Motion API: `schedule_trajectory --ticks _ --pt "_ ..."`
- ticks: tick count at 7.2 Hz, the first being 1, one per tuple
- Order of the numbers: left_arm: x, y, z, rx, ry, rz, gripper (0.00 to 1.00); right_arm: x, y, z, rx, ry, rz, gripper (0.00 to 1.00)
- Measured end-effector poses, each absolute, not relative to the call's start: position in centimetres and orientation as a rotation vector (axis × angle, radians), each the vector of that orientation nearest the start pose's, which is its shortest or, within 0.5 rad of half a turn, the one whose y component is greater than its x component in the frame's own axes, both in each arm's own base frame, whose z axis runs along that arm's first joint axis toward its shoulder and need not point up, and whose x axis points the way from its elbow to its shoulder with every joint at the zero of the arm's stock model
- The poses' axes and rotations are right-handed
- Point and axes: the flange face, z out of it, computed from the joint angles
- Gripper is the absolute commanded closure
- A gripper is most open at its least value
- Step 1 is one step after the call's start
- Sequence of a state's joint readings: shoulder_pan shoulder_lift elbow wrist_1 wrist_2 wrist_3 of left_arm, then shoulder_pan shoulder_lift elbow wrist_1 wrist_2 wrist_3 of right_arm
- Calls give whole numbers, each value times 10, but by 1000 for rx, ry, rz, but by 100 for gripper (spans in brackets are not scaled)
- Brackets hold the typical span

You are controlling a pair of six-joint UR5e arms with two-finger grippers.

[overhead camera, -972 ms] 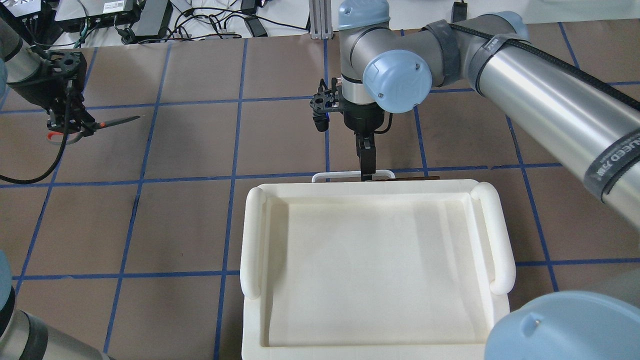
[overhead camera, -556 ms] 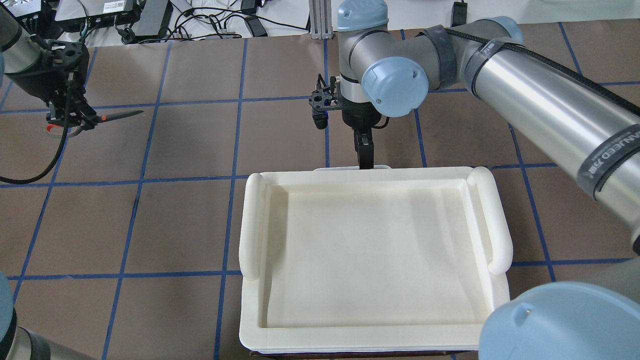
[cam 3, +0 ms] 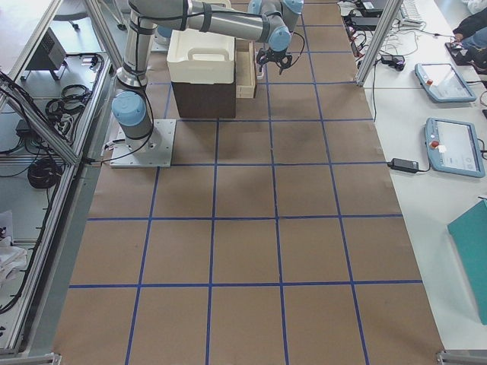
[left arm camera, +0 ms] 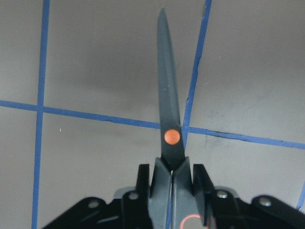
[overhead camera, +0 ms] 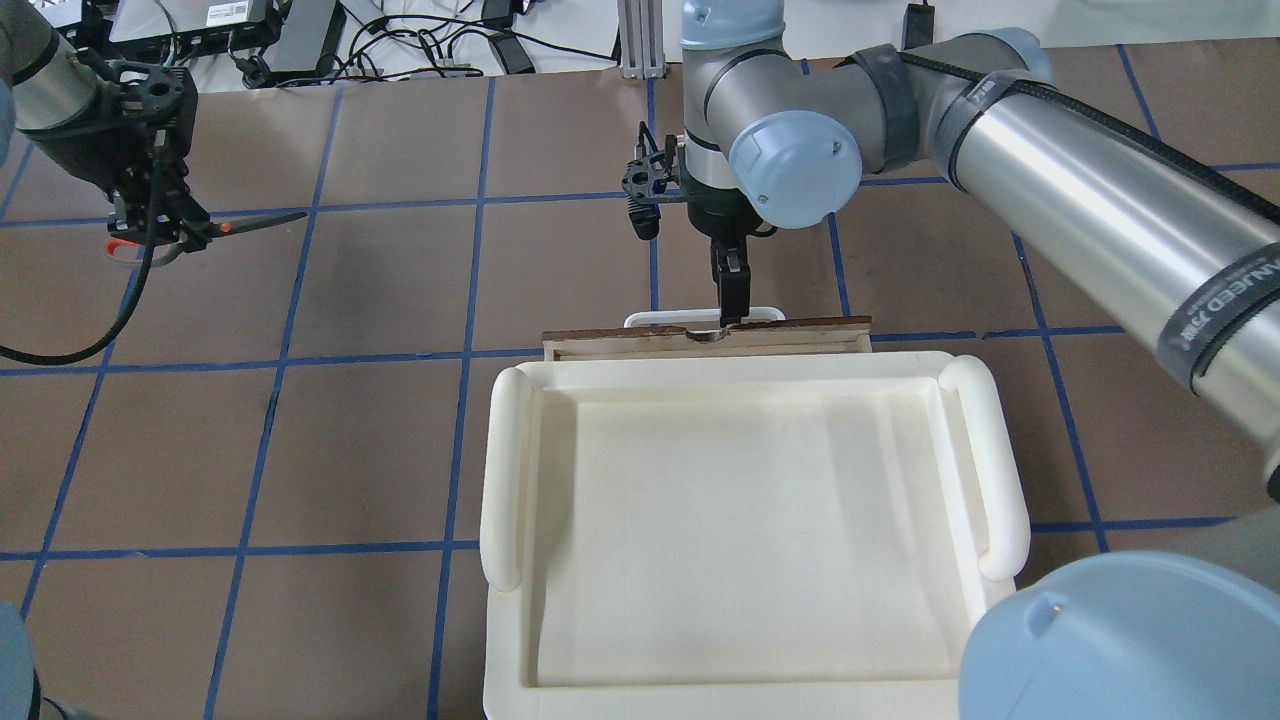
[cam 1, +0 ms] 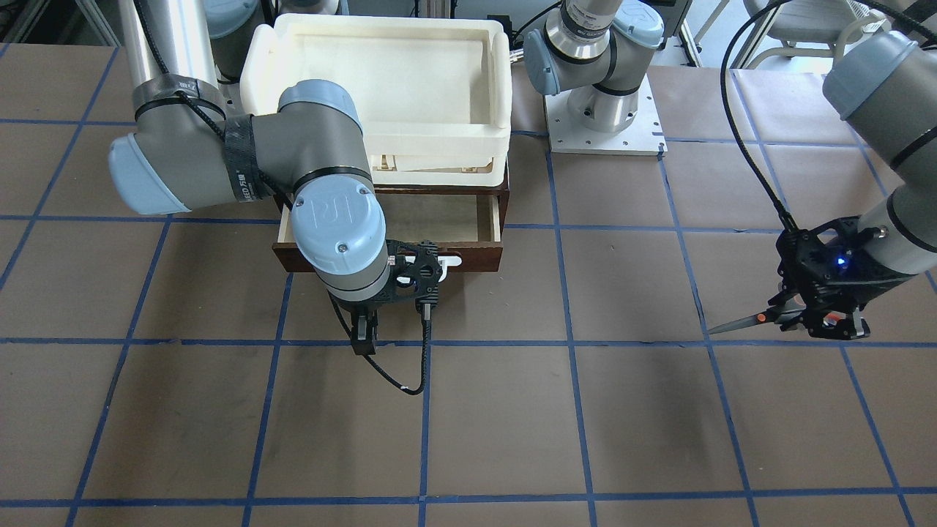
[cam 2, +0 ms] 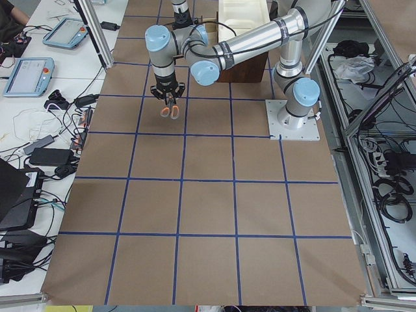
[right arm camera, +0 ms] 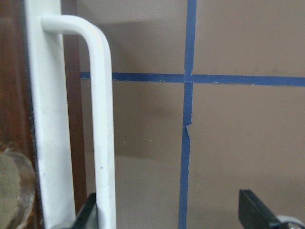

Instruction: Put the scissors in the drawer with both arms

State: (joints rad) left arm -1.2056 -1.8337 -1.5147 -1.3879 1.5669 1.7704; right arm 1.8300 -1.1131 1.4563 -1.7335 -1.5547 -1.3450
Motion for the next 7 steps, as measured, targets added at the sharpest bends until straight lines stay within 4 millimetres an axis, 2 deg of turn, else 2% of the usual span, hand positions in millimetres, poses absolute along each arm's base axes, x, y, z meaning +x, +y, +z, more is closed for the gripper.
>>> schedule_trajectory --ticks 4,7 --pt "82 -598 392 2046 2420 16 100 293 -591 305 -2221 2100 170 0" --pt "81 -596 388 2051 2430 17 100 293 -606 301 -2270 2092 100 0"
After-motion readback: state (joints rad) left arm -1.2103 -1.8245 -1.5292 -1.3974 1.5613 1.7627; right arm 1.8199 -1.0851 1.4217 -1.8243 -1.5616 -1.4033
